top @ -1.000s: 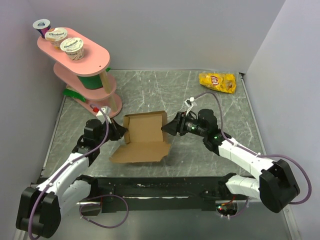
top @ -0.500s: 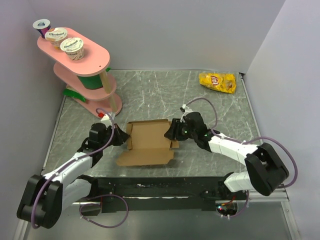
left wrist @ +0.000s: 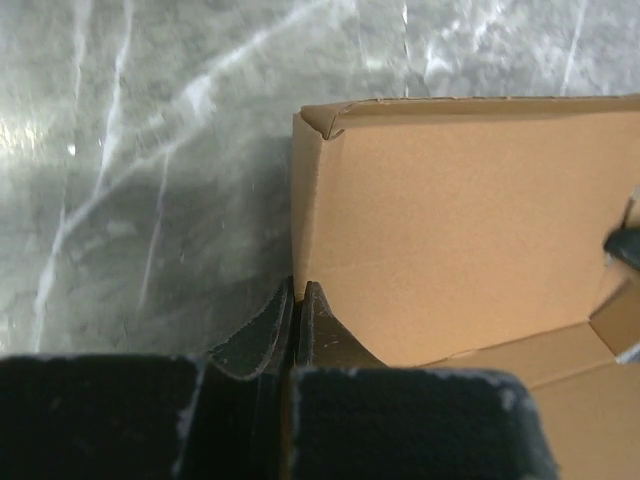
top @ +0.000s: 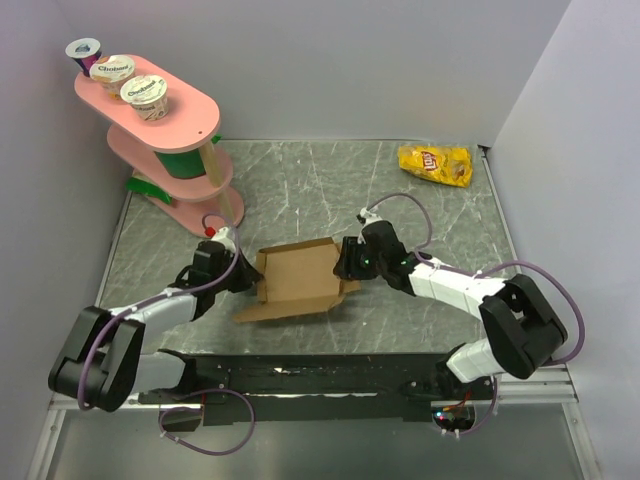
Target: Fold the paper box
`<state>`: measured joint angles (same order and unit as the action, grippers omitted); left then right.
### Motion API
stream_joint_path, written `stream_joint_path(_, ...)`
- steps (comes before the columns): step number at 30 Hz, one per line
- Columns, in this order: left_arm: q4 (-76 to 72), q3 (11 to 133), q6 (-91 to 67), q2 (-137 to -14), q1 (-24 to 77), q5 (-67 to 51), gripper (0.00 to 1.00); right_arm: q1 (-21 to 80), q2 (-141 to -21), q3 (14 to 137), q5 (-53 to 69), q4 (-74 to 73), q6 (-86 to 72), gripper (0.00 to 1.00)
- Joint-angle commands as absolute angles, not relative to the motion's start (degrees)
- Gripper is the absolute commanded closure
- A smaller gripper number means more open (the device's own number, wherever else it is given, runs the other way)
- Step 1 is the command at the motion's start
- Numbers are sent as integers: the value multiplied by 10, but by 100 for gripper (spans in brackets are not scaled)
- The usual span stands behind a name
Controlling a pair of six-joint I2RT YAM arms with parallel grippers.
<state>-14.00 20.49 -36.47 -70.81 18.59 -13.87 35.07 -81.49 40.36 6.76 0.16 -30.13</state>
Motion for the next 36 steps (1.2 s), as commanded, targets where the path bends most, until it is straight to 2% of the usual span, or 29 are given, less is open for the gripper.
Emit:
stream_joint_path(1, -119, 241, -383, -731, 199, -80, 99, 338, -785, 427, 52, -48, -284, 43)
stream_joint_path(13, -108, 251, -380, -745, 211, -71, 99, 299, -724, 428, 54, -84, -267, 45)
stream_joint_path(17, -107, 254, -377, -748, 215, -69, 99, 296, -735, 425, 73, -73, -265, 58)
stream_joint_path(23, -105, 255, -375, -747, 222, -63, 99, 297, -752, 422, 85, -60, -258, 68)
stream_joint_path(25, -104, 256, -376, -749, 223, -62, 99, 299, -772, 437, 67, -74, -251, 76)
stream_joint_path(26, -101, 259, -376, -754, 225, -62, 99, 301, -782, 446, 60, -96, -243, 85)
stream_joint_path(28, -93, 265, -374, -761, 228, -61, 99, 306, -812, 474, 34, -117, -234, 97)
stream_joint_path(29, -90, 270, -374, -768, 229, -61, 99, 312, -820, 481, 25, -135, -228, 100)
stream_joint_path(36, -92, 278, -380, -785, 234, -63, 99, 345, -901, 551, -58, -196, -200, 100)
